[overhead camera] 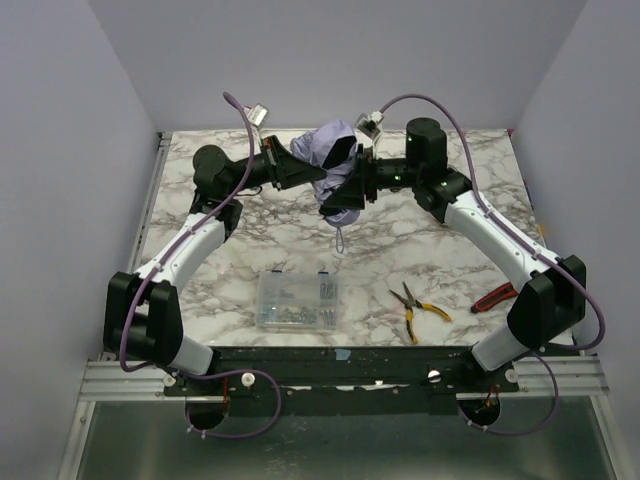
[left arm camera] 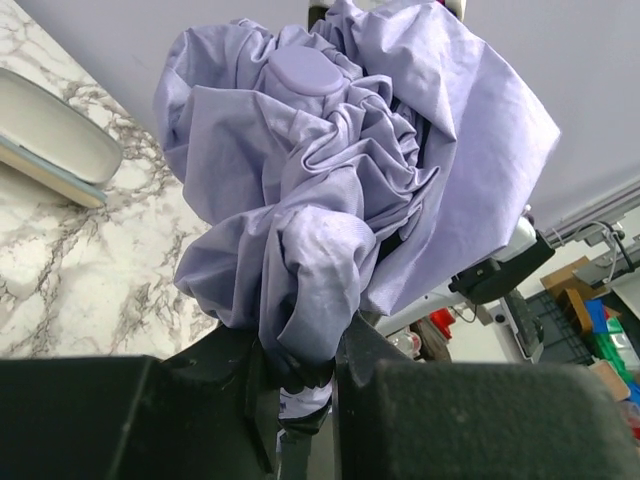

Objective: Open the umbrella

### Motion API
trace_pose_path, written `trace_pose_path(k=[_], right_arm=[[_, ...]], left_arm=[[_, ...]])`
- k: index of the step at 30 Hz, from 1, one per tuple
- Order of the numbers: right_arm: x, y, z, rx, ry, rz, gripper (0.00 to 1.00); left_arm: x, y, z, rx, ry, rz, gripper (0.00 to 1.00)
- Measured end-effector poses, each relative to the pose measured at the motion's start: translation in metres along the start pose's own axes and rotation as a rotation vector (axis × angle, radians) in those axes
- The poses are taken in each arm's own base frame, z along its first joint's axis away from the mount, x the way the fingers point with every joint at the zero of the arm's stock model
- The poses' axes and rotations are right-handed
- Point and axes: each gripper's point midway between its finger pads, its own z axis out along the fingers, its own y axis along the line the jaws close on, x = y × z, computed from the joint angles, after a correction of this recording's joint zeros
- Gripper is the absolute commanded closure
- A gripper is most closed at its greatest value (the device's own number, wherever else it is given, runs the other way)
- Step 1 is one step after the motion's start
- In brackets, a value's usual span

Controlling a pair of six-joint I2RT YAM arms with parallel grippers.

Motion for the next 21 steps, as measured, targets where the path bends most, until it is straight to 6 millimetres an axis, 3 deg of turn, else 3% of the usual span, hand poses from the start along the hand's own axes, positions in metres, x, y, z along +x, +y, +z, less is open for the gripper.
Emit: trace_pose_path(k=[2, 3, 4, 5, 6, 8, 13, 16, 19, 21], right_arm=[[0.008, -0.001, 0.001, -0.01, 0.006, 0.032, 0.74], [0.009, -0.001, 0.002, -0.012, 0.006, 0.046, 0.86], [0.009, -0.001, 0.002, -0.015, 0.006, 0.046, 0.97], [0.008, 0.0, 0.002, -0.017, 0.003, 0.054, 0.99], [0.008, 0.001, 0.002, -0.023, 0.0, 0.055, 0.99], [0.006, 0.002, 0.002, -0.028, -0.002, 0.056, 0.99], [0.007, 0.003, 0.0, -0.031, 0.0, 0.094, 0.99], [0.011, 0.001, -0.003, -0.033, 0.005, 0.131, 0.99], [0.016, 0.002, -0.004, -0.042, 0.017, 0.18, 0.99], [0.017, 0.003, -0.006, -0.053, 0.022, 0.2, 0.99]], left_arm=[[-0.002, 0.0, -0.002, 0.002, -0.004, 0.009, 1.0], [-0.002, 0.0, -0.003, 0.002, -0.001, 0.009, 0.88], [-0.002, 0.0, -0.003, 0.003, 0.0, 0.013, 0.63], [-0.002, -0.001, -0.003, 0.006, 0.002, 0.017, 0.46], [-0.002, -0.003, -0.003, 0.01, 0.0, 0.028, 0.35], [-0.004, -0.004, -0.005, 0.006, -0.005, 0.028, 0.27], [-0.026, -0.008, -0.033, -0.072, -0.07, 0.192, 0.28], [-0.037, -0.011, -0.058, -0.17, -0.102, 0.409, 0.32], [-0.028, -0.023, -0.068, -0.217, -0.047, 0.701, 0.43], [-0.007, -0.034, -0.069, -0.213, 0.044, 0.964, 0.51]])
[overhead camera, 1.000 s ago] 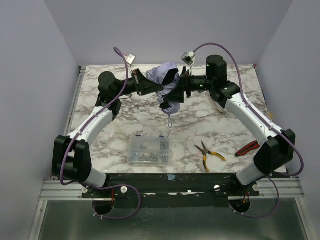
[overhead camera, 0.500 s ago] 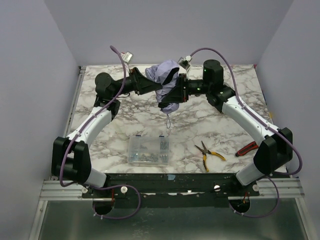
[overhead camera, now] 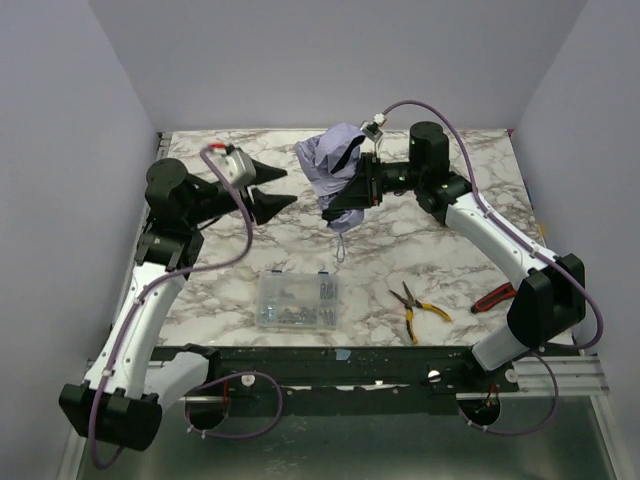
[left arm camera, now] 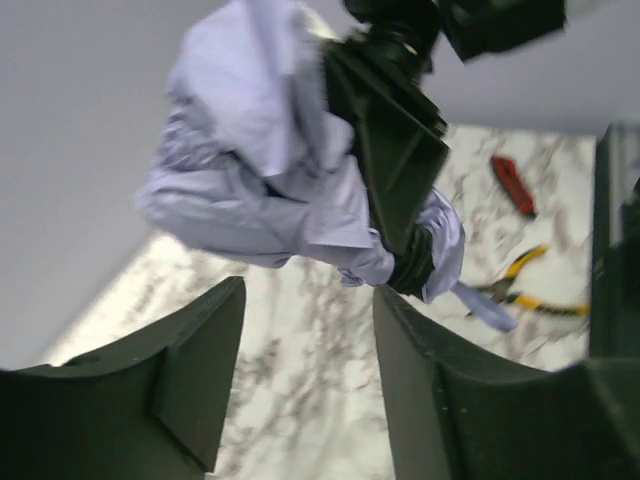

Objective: Open the umbrella

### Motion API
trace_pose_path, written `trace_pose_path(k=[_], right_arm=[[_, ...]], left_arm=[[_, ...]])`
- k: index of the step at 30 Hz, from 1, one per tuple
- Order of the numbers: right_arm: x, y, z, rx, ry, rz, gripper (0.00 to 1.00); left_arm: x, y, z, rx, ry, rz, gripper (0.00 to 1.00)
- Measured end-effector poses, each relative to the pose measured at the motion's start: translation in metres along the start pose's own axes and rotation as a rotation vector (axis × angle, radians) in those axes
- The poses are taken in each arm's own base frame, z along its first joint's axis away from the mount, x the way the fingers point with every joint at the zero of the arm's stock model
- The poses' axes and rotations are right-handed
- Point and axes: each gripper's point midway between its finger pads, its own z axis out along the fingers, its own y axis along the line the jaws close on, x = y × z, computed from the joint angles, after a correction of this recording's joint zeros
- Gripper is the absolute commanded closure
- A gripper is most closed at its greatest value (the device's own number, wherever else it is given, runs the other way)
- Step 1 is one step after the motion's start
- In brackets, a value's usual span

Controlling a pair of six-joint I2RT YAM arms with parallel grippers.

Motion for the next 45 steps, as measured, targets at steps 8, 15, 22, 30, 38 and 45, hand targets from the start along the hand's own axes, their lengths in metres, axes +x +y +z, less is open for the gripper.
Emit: trace_pose_path(k=[8, 15, 22, 30, 38, 45], right_arm=[[0.008, 0.01, -0.003, -0.062, 0.041, 0.015, 0.99], [0.022, 0.006, -0.004, -0.051, 0.081, 0.022, 0.99], [0.032, 0.004, -0.004, -0.048, 0.107, 0.022, 0.99], [0.037, 0.004, -0.003, -0.049, 0.123, 0.02, 0.99], [0.039, 0.003, -0.003, -0.046, 0.13, 0.027, 0.99], [0.042, -0.003, -0.001, -0.044, 0.136, 0.043, 0.99]], left_arm=[[0.031, -0.045, 0.008, 0.168, 0.12, 0.625, 0.6], [0.051, -0.05, 0.021, 0.23, 0.178, 0.811, 0.65], [0.054, -0.053, 0.03, 0.259, 0.183, 0.862, 0.66], [0.055, -0.056, 0.035, 0.274, 0.18, 0.92, 0.61], [0.05, -0.055, 0.036, 0.266, 0.162, 0.98, 0.47], [0.047, -0.058, 0.037, 0.271, 0.153, 1.02, 0.59]])
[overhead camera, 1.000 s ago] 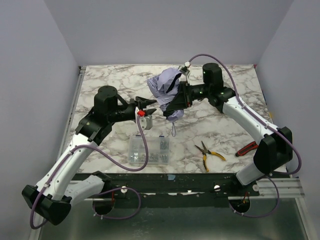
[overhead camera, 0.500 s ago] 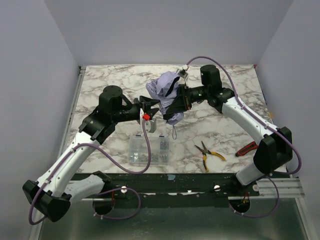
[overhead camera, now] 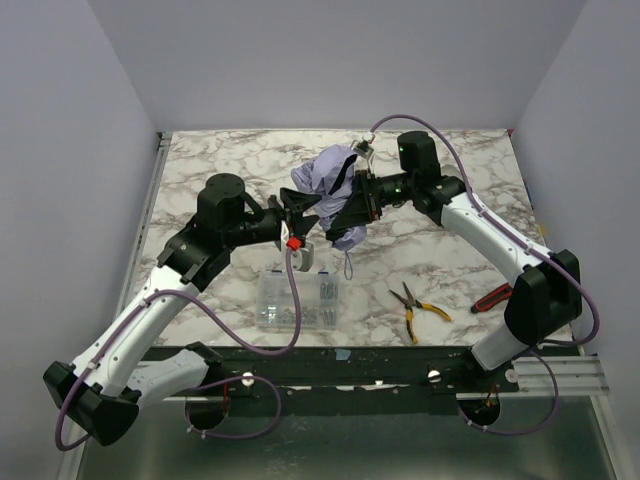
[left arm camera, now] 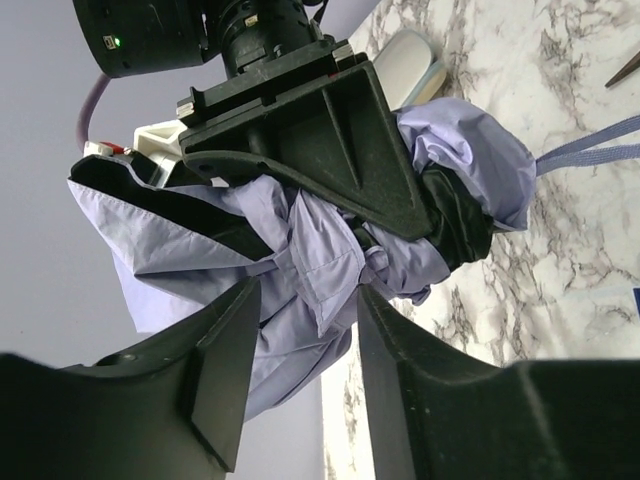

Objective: Open the umbrella

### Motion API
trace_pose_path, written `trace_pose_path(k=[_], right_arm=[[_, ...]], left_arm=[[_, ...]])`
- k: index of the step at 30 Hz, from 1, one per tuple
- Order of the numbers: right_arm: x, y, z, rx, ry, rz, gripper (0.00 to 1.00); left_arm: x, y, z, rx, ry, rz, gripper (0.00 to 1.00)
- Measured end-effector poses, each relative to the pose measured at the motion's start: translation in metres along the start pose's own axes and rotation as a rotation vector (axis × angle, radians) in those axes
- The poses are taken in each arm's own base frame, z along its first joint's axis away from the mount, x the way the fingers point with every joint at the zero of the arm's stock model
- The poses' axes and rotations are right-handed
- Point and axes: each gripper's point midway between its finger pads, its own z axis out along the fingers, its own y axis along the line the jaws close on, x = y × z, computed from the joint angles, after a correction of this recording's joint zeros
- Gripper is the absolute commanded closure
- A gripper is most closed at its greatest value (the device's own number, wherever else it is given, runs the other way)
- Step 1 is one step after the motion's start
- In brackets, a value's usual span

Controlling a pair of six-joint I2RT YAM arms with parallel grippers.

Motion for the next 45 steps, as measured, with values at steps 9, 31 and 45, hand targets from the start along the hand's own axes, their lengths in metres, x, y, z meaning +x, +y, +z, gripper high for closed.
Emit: trace_pose_path(k=[9, 31, 45], right_arm=[[0.0, 0.0, 0.0, -0.002, 0.001, 0.002, 0.99], [-0.002, -0.009, -0.004, 0.033, -0.011, -0.024, 0.99], [-0.013, -0.012, -0.006, 0.065, -0.045, -0.009, 0.99]], left_arm=[[0.01, -0.003, 0.006, 0.017, 0.035, 0.05, 0.69], [0.007, 0.02, 0.029, -0.049, 0.027, -0.173, 1.0], [-0.015, 0.101, 0.02, -0.277, -0.087, -0.651, 0.11]])
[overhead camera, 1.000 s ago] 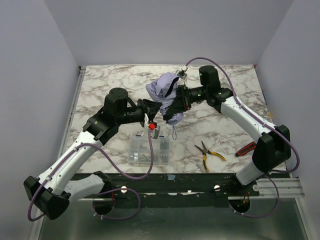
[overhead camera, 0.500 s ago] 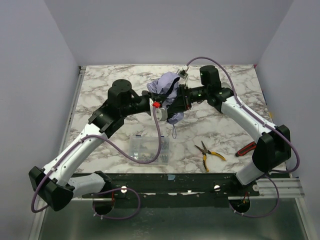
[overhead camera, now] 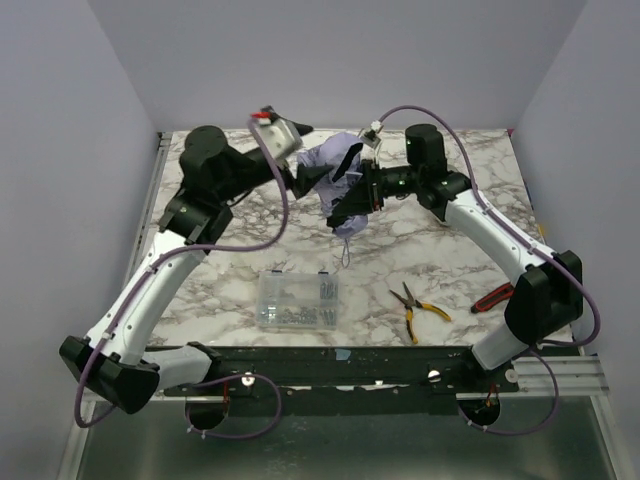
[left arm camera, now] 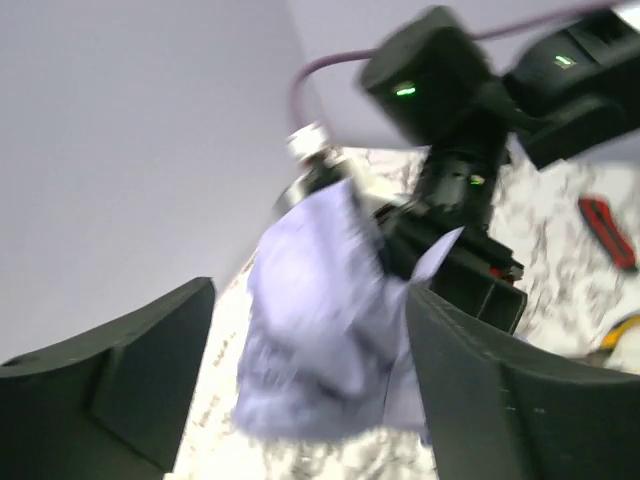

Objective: Open the umbrella

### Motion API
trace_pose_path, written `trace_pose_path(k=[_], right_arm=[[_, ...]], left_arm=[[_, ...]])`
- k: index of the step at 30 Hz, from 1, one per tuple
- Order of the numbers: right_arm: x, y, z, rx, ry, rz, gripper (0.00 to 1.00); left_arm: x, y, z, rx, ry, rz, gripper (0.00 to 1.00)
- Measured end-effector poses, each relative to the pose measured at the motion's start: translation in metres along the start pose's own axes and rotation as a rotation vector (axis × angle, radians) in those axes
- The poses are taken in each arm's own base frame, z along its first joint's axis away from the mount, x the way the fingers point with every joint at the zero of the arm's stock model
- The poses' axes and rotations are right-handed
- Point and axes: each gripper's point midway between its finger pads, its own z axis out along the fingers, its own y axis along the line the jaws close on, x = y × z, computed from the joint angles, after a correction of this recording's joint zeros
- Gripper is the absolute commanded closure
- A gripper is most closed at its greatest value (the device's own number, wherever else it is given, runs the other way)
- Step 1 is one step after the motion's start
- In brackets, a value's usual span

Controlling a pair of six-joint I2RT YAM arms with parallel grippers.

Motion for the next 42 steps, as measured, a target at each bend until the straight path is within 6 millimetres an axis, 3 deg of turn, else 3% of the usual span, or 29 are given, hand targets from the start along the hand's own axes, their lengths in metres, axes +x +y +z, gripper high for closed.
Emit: trace_pose_path(k=[1, 4, 7, 12, 16, 20, 21, 22, 24, 25, 26, 27, 28, 31, 33, 37, 42], right_arm=[[-0.007, -0.001, -0.003, 0.01, -0.018, -0.007, 0.99], [-0.027, -0.001, -0.008, 0.022, -0.073, -0.057, 0.99], [-0.044, 0.004, -0.01, 0.011, -0.125, -0.082, 0.99], [-0.069, 0.026, -0.01, -0.058, -0.2, -0.09, 0.99], [-0.075, 0.039, -0.006, -0.108, -0.213, -0.111, 0.99], [-0.063, 0.048, 0.009, -0.15, -0.166, -0.118, 0.99], [-0.059, 0.049, 0.013, -0.156, -0.152, -0.121, 0.99], [-0.055, 0.05, 0.016, -0.161, -0.14, -0.121, 0.99], [-0.05, 0.051, 0.02, -0.167, -0.124, -0.13, 0.96], [-0.049, 0.052, 0.022, -0.168, -0.118, -0.134, 0.94], [-0.049, 0.052, 0.022, -0.167, -0.116, -0.139, 0.9], [-0.048, 0.052, 0.022, -0.166, -0.113, -0.144, 0.85], [-0.049, 0.052, 0.022, -0.164, -0.113, -0.157, 0.74], [-0.053, 0.048, 0.019, -0.145, -0.122, -0.16, 0.36], [-0.055, 0.047, 0.016, -0.138, -0.126, -0.139, 0.21], [-0.075, 0.031, -0.014, -0.077, -0.189, -0.113, 0.17], [-0.087, 0.003, -0.058, 0.043, -0.259, -0.102, 0.27]], left_arm=[[-0.003, 0.011, -0.008, -0.031, -0.009, -0.063, 0.02], [0.003, 0.04, -0.035, -0.121, -0.024, -0.268, 0.01], [0.019, 0.037, -0.048, -0.124, -0.014, -0.455, 0.01], [0.041, 0.006, -0.041, -0.016, 0.004, -0.706, 0.01], [0.049, 0.007, -0.026, 0.019, -0.009, -0.873, 0.02], [0.047, 0.014, -0.012, 0.046, -0.061, -0.996, 0.01], [0.045, 0.014, -0.009, 0.053, -0.072, -1.014, 0.04], [0.043, 0.014, -0.007, 0.064, -0.083, -1.031, 0.13], [0.038, 0.011, -0.001, 0.1, -0.1, -1.065, 0.56], [0.035, 0.009, 0.001, 0.117, -0.104, -1.077, 0.72], [0.032, 0.008, 0.004, 0.138, -0.11, -1.094, 0.86], [0.03, 0.007, 0.006, 0.147, -0.115, -1.1, 0.93], [0.028, 0.008, 0.007, 0.154, -0.125, -1.124, 1.0], [0.028, 0.011, 0.007, 0.154, -0.133, -1.166, 1.0], [0.031, 0.016, 0.003, 0.148, -0.13, -1.2, 1.0], [0.038, 0.042, -0.014, 0.085, -0.149, -1.271, 1.0], [0.043, 0.067, -0.038, 0.063, -0.164, -1.365, 1.0]])
